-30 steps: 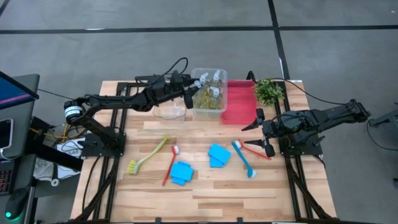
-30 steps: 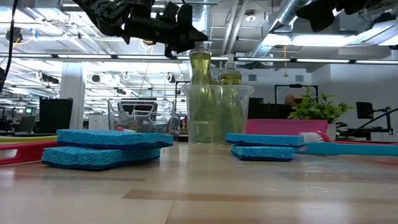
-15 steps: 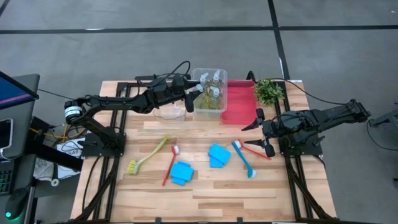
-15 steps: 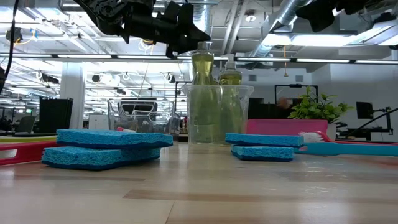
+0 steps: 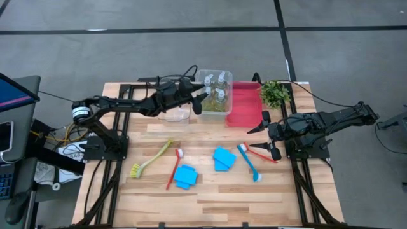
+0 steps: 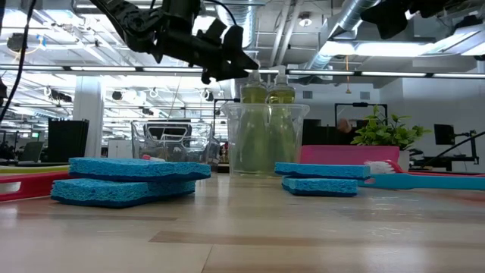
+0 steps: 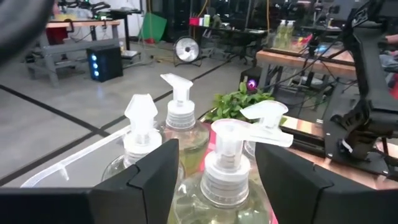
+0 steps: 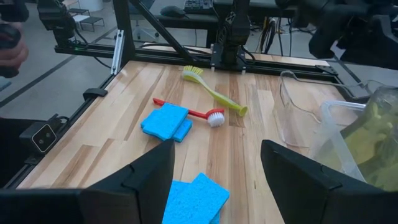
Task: Pick & Place Kitchen Sink Supplies
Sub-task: Put the green dish soap into the white bin, then put the red dish brush into the pink bin
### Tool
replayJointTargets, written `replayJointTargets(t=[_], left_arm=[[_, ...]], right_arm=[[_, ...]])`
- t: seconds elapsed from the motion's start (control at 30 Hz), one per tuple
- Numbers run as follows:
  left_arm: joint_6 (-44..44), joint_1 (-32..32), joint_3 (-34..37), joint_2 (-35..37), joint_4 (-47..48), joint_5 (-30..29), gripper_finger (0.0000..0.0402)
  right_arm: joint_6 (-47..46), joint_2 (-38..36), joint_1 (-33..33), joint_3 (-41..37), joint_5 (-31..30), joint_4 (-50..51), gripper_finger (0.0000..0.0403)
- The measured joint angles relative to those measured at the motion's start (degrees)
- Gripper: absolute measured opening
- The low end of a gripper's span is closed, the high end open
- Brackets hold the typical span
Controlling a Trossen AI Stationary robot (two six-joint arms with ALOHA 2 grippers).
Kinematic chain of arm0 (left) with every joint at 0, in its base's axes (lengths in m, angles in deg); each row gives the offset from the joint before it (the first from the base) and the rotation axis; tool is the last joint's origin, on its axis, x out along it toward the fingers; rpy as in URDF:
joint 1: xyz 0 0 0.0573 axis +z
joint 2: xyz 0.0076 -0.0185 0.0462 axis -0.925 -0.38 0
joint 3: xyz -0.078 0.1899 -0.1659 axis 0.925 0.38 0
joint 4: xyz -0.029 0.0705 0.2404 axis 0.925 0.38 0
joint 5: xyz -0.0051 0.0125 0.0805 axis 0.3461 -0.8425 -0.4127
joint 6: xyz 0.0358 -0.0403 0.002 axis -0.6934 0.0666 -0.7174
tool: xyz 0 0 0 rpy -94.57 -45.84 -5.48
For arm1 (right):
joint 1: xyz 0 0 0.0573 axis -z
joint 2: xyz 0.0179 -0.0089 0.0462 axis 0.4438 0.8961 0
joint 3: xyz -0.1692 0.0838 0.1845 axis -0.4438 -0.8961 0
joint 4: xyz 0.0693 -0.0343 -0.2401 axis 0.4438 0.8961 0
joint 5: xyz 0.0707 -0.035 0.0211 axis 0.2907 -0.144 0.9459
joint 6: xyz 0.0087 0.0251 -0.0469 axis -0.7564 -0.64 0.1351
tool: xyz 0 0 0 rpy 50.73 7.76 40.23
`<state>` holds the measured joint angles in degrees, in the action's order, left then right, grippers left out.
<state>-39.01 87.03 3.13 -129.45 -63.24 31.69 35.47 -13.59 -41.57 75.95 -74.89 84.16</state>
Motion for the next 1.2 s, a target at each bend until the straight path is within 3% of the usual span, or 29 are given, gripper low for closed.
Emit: replayJointTargets(t=[0.37, 0.77, 1.2], left_arm=[[-1.2, -1.0, 0.0, 1.9, 1.5, -1.4, 0.0246], [-3.4, -3.6, -0.1, 2.5, 6.7, -8.9, 0.0302], [-6.2, -3.6, -0.2, 2.5, 10.1, -8.9, 0.0322]], right_arm=[[-0.1, 0.0, 0.0, 0.0, 0.0, 0.2, 0.0232], [-0.2, 0.0, 0.3, 0.0, 0.0, 0.3, 0.0232], [-0.1, 0.0, 0.3, 0.0, 0.0, 0.3, 0.0232]])
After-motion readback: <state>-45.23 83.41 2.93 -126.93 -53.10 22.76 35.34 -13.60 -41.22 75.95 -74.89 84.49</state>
